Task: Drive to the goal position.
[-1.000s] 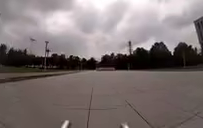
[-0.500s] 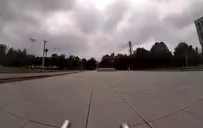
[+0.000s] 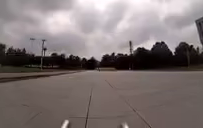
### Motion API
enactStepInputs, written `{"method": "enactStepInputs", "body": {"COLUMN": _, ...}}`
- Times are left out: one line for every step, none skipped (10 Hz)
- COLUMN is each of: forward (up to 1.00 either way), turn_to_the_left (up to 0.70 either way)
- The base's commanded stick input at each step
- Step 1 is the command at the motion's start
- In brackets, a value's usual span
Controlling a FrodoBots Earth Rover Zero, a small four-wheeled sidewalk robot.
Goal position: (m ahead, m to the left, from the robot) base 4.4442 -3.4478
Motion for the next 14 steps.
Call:
{"method": "enactStepInputs", "body": {"forward": 1.0, "turn_to_the_left": 0.0}}
{"method": "enactStepInputs", "body": {"forward": 1.0, "turn_to_the_left": -0.08}}
{"method": "enactStepInputs", "body": {"forward": 1.0, "turn_to_the_left": -0.19}}
{"method": "enactStepInputs", "body": {"forward": 1.0, "turn_to_the_left": -0.03}}
{"method": "enactStepInputs", "body": {"forward": 1.0, "turn_to_the_left": 0.0}}
{"method": "enactStepInputs", "body": {"forward": 1.0, "turn_to_the_left": -0.06}}
{"method": "enactStepInputs", "body": {"forward": 1.0, "turn_to_the_left": -0.1}}
{"method": "enactStepInputs", "body": {"forward": 1.0, "turn_to_the_left": -0.04}}
{"method": "enactStepInputs", "body": {"forward": 1.0, "turn_to_the_left": 0.0}}
{"method": "enactStepInputs", "body": {"forward": 1.0, "turn_to_the_left": 0.0}}
{"method": "enactStepInputs", "body": {"forward": 1.0, "turn_to_the_left": -0.11}}
{"method": "enactStepInputs", "body": {"forward": 1.0, "turn_to_the_left": -0.01}}
{"method": "enactStepInputs", "body": {"forward": 1.0, "turn_to_the_left": 0.0}}
{"method": "enactStepInputs", "body": {"forward": 1.0, "turn_to_the_left": -0.06}}
